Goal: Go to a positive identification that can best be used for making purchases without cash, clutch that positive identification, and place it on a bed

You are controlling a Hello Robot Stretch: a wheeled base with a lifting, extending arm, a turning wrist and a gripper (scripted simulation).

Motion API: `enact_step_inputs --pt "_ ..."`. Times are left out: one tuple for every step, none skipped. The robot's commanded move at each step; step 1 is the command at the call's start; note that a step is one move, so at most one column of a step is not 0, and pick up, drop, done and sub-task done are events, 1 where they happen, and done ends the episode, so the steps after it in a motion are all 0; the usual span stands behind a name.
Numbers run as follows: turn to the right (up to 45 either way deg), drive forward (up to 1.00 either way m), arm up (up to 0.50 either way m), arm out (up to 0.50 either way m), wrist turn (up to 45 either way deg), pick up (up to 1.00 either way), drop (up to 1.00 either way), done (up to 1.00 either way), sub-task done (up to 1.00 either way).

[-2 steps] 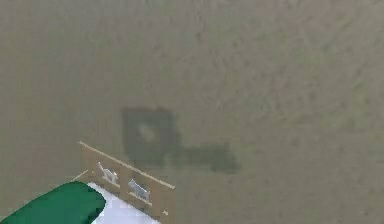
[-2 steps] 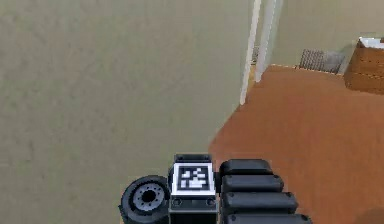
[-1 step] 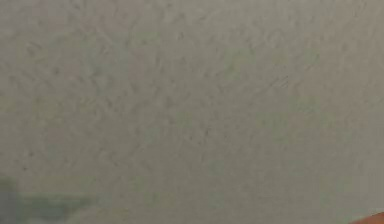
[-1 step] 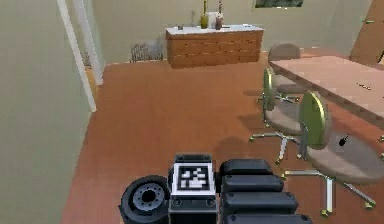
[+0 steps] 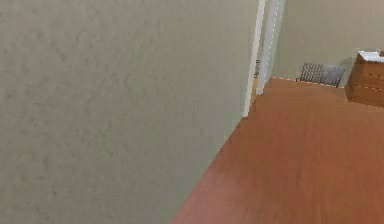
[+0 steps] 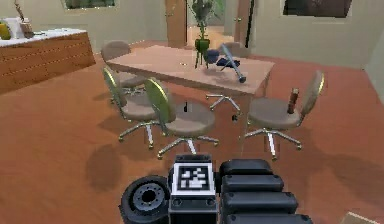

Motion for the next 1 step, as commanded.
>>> enact_step_inputs --pt "12.0 0.0 0.0 0.0 0.0 0.0 0.0 0.0 0.0"
